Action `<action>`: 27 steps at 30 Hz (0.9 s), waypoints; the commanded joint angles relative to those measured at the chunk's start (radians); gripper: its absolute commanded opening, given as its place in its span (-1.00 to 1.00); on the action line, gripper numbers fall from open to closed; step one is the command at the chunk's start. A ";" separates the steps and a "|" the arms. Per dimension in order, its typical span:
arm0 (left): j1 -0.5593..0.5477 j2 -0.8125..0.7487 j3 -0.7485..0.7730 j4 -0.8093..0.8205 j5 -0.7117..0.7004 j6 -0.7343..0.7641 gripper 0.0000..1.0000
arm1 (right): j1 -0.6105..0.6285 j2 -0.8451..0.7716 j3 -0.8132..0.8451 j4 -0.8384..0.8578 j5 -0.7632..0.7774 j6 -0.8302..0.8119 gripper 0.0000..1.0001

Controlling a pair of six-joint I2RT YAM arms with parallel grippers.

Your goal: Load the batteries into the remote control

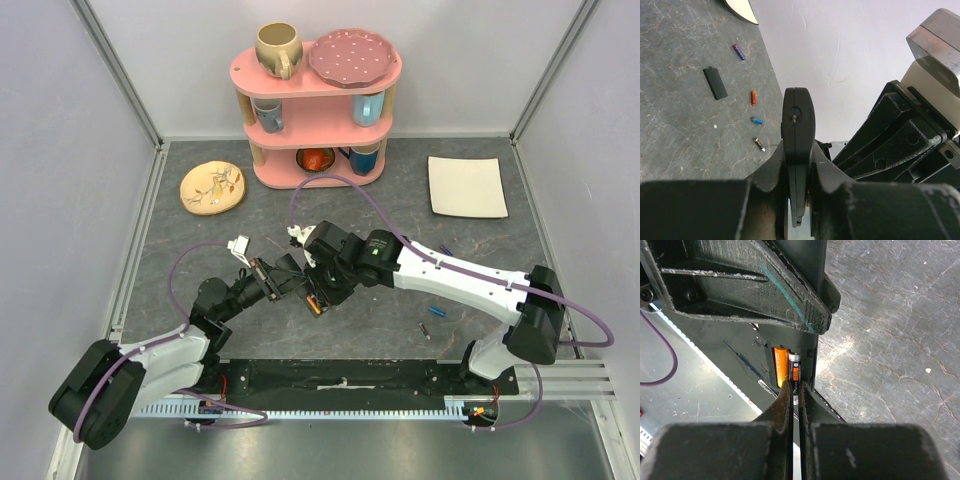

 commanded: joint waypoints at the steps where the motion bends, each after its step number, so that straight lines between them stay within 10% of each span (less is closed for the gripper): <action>1: -0.026 -0.003 -0.011 0.138 0.042 -0.036 -0.96 | -0.023 0.033 0.032 0.029 0.066 -0.023 -1.00; 27: -0.027 -0.010 0.004 0.066 -0.009 -0.031 -0.96 | -0.023 0.007 0.023 0.007 0.066 -0.018 -0.49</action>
